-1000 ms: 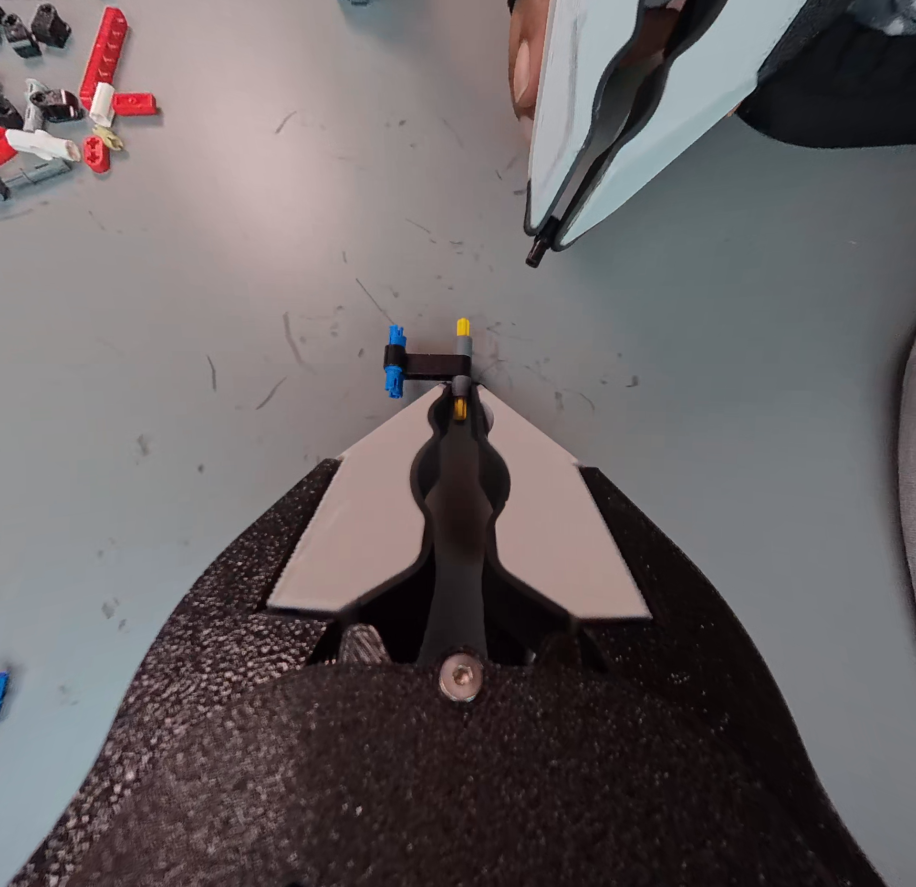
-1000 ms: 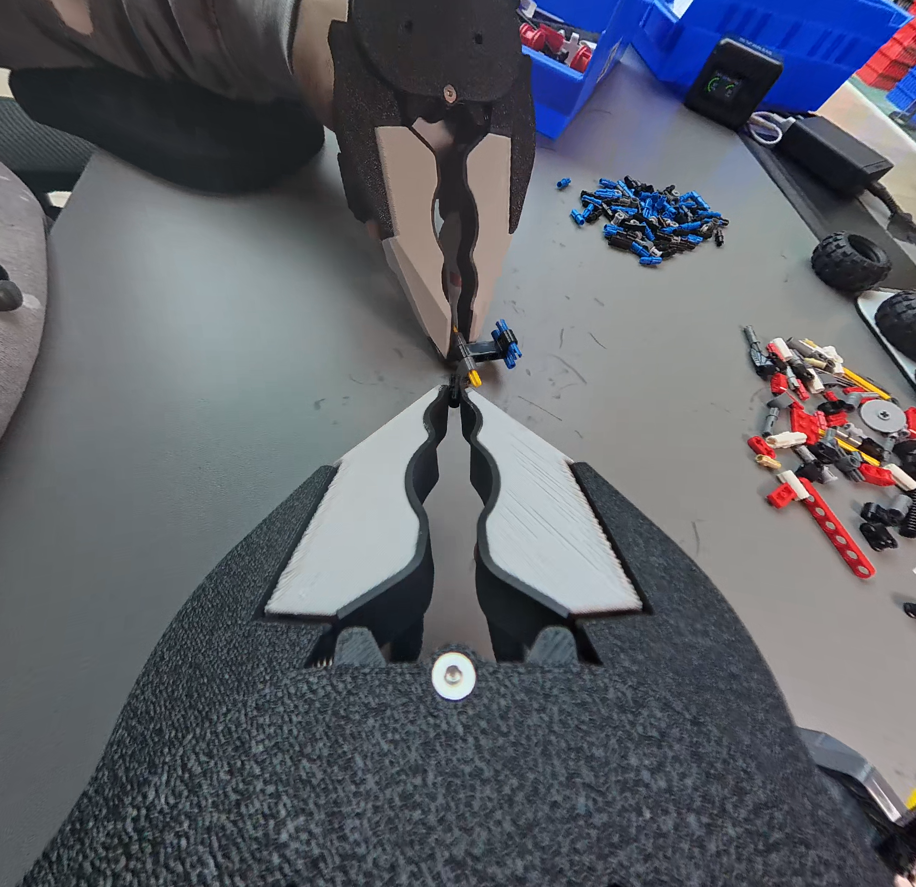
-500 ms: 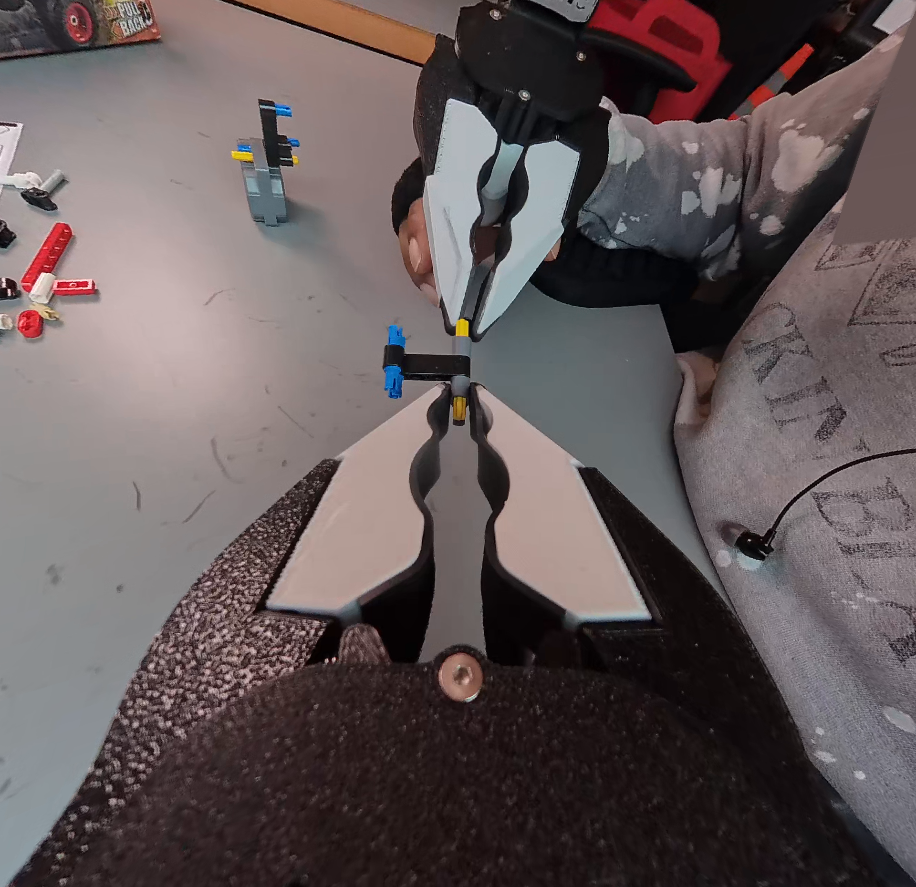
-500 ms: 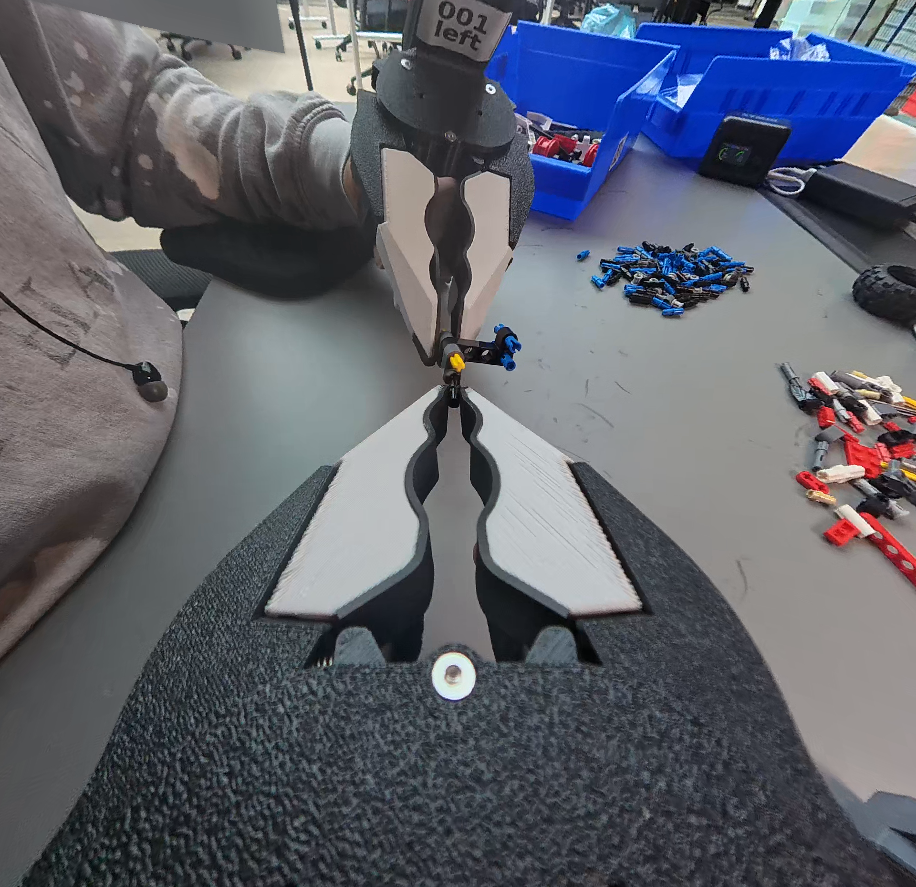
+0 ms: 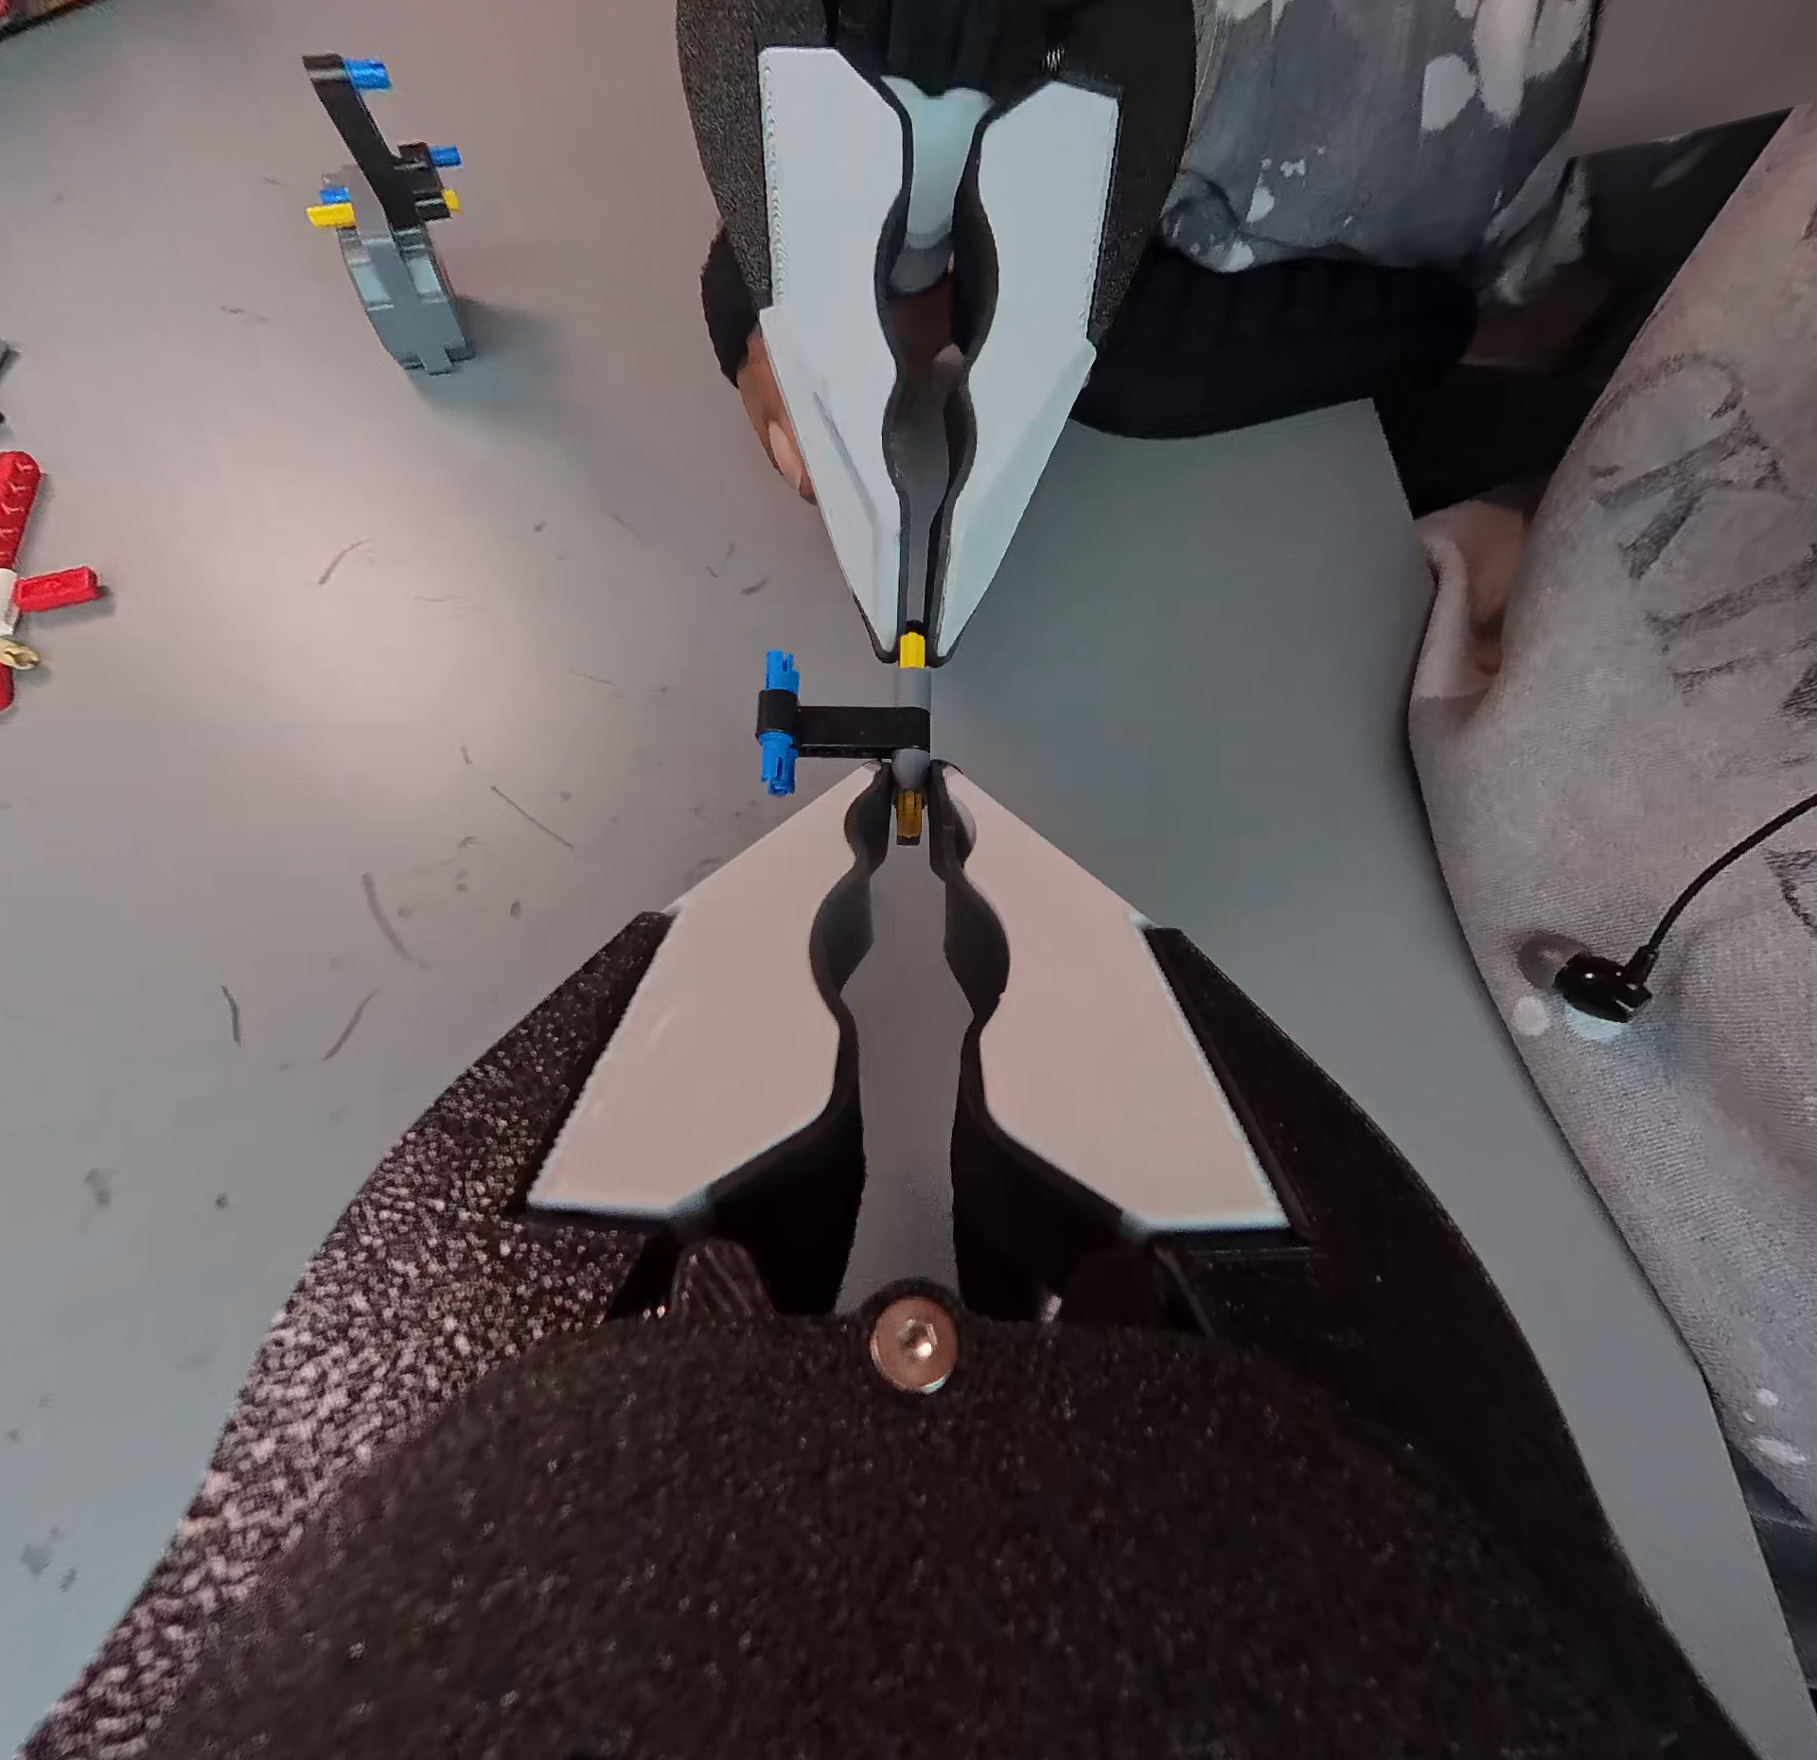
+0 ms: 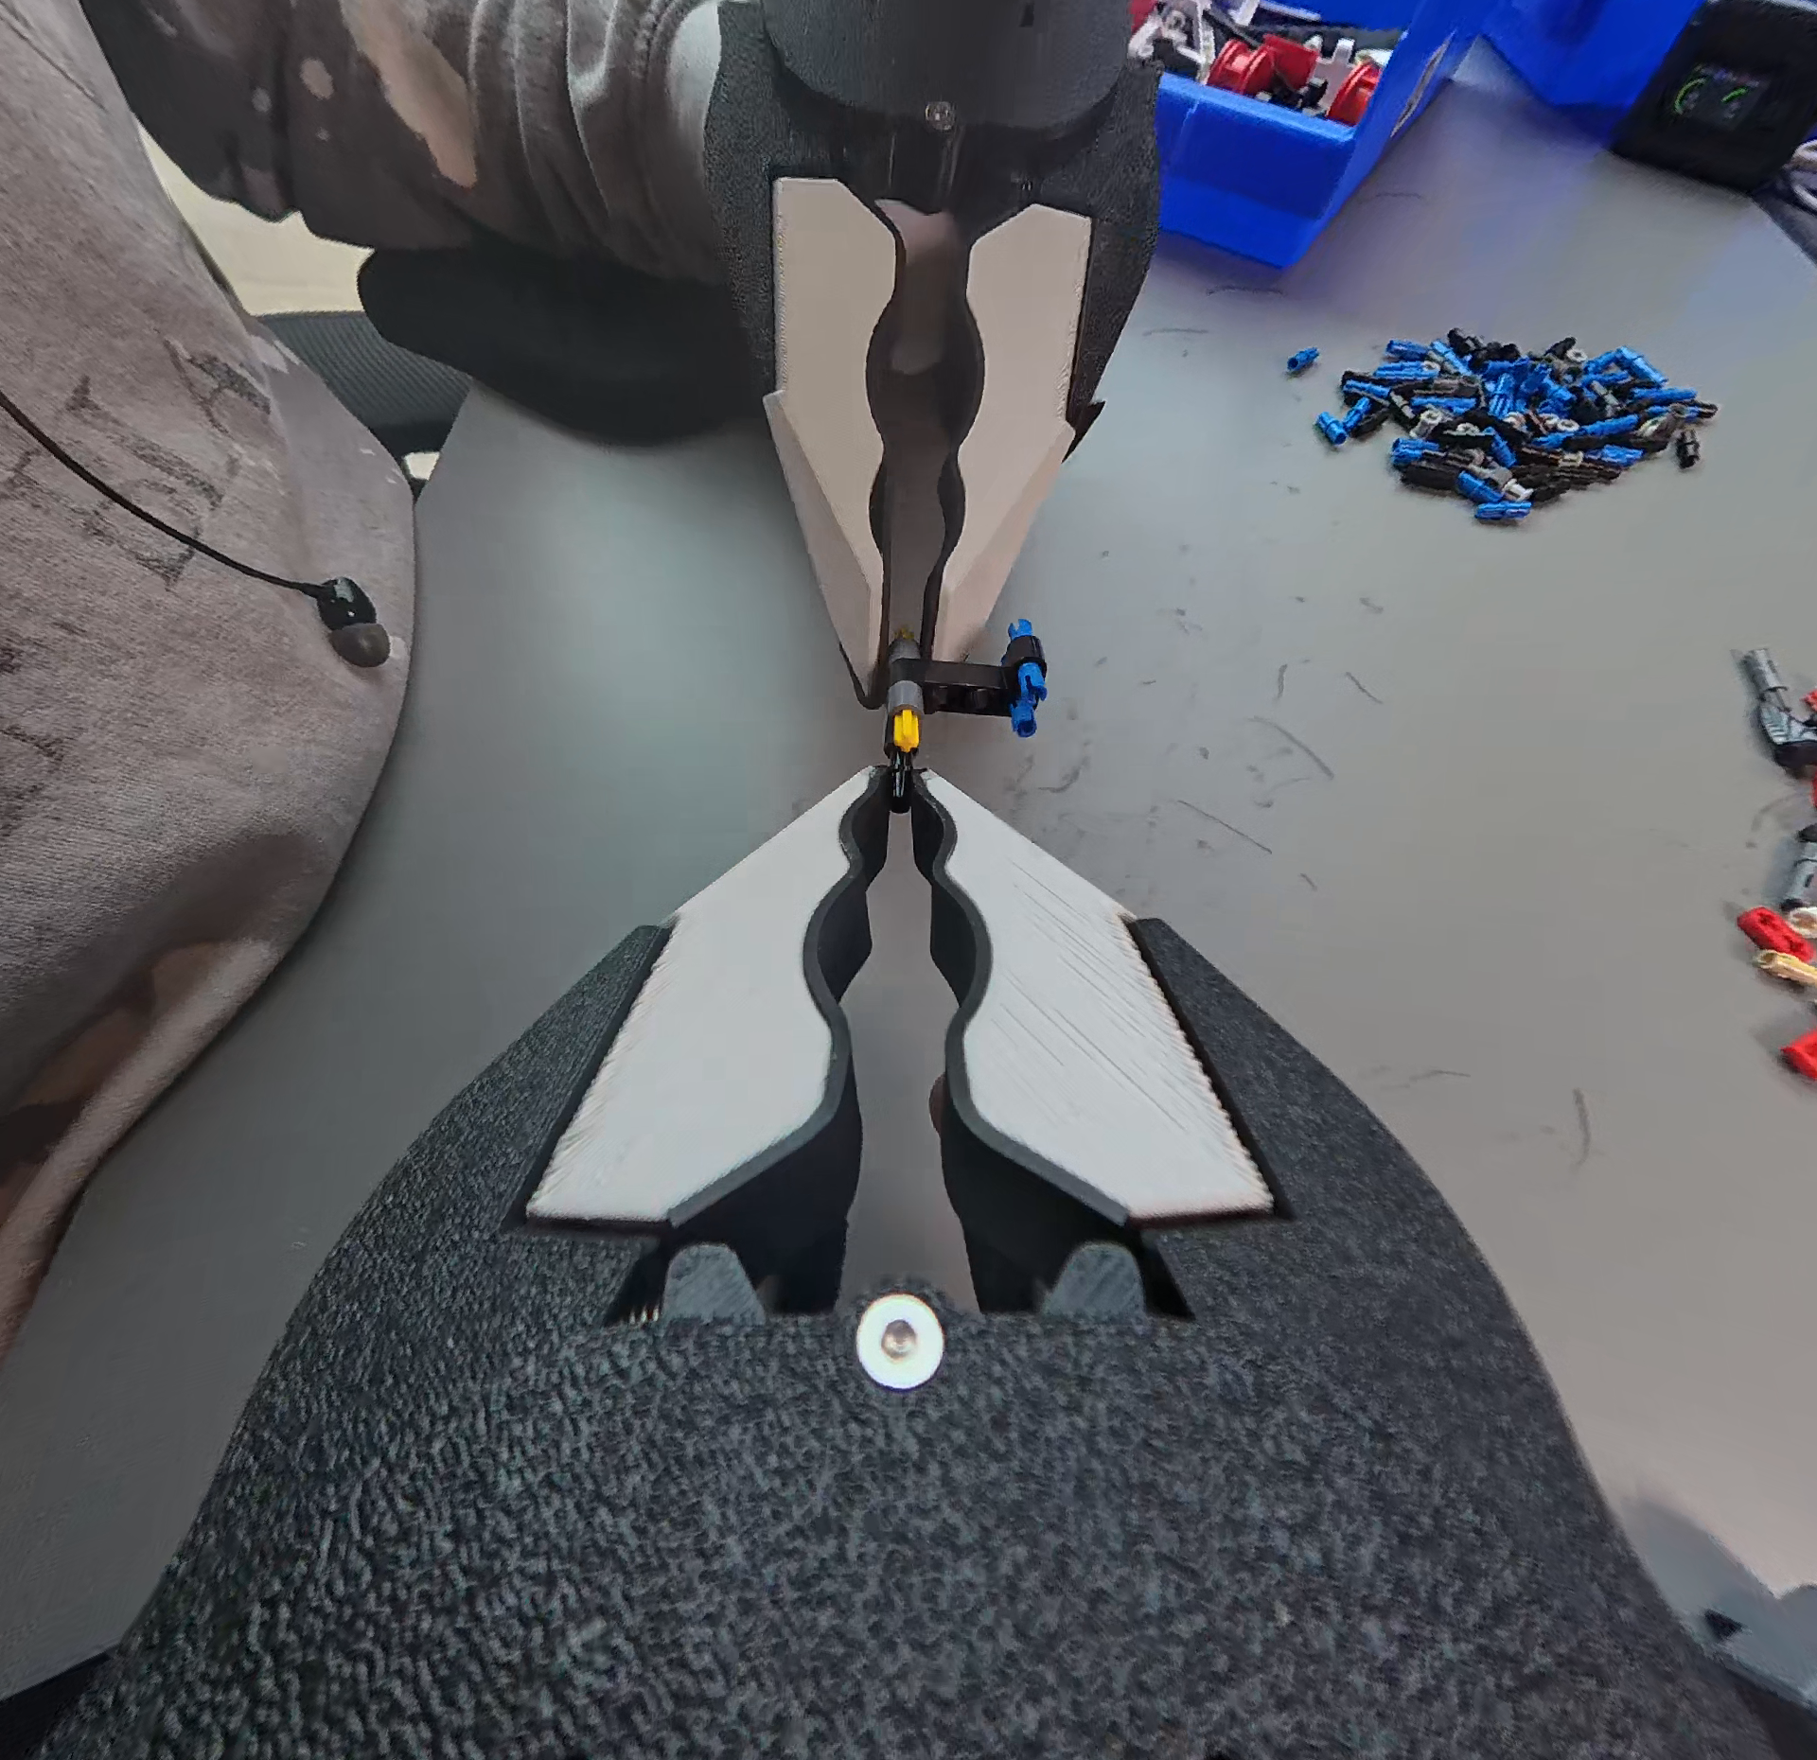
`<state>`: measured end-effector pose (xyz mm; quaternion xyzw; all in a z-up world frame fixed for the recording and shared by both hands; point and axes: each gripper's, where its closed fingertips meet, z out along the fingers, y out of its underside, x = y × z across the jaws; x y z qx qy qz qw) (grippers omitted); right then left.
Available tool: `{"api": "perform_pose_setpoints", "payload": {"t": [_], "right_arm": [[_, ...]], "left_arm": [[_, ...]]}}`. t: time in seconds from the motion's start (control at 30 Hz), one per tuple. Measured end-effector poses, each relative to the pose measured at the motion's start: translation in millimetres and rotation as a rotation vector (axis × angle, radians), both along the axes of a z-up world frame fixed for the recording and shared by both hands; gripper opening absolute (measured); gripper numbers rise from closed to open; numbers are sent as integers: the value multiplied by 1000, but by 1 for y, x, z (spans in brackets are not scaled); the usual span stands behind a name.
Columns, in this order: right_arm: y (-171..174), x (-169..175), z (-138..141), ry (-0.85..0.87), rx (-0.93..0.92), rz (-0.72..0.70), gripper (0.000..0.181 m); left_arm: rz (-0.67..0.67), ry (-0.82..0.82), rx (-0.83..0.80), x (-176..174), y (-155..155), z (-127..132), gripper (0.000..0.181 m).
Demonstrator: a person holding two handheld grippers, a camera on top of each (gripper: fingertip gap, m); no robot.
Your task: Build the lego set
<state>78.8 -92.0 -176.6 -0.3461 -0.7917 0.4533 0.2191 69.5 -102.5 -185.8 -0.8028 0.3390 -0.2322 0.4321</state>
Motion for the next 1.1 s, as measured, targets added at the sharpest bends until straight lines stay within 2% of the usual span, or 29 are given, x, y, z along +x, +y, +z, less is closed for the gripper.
{"api": "perform_pose_setpoints", "payload": {"t": [0.13, 0.23, 0.43, 0.7, 0.9, 1.03, 1.1], "right_arm": [[1, 0, -13, -41, 105, -15, 3], [3, -2, -14, -44, 109, -36, 3], [8, -10, 24, 52, -134, -86, 4], [10, -10, 63, 107, -429, -83, 4], [10, -11, 82, 136, -589, -80, 4], [13, -16, 86, 167, -611, -119, 4], [12, -15, 83, 148, -606, -114, 4]], "left_arm": [[15, 100, 1, 0, 2, -14, 6], [30, 87, 8, -2, 5, -13, 6], [74, -156, 41, -6, 10, 22, 6], [72, -466, 45, -4, 12, 59, 6], [75, -695, 21, -3, 15, 83, 5], [97, -707, 26, -6, 17, 85, 5], [102, -661, 37, -5, 16, 81, 6]]}}
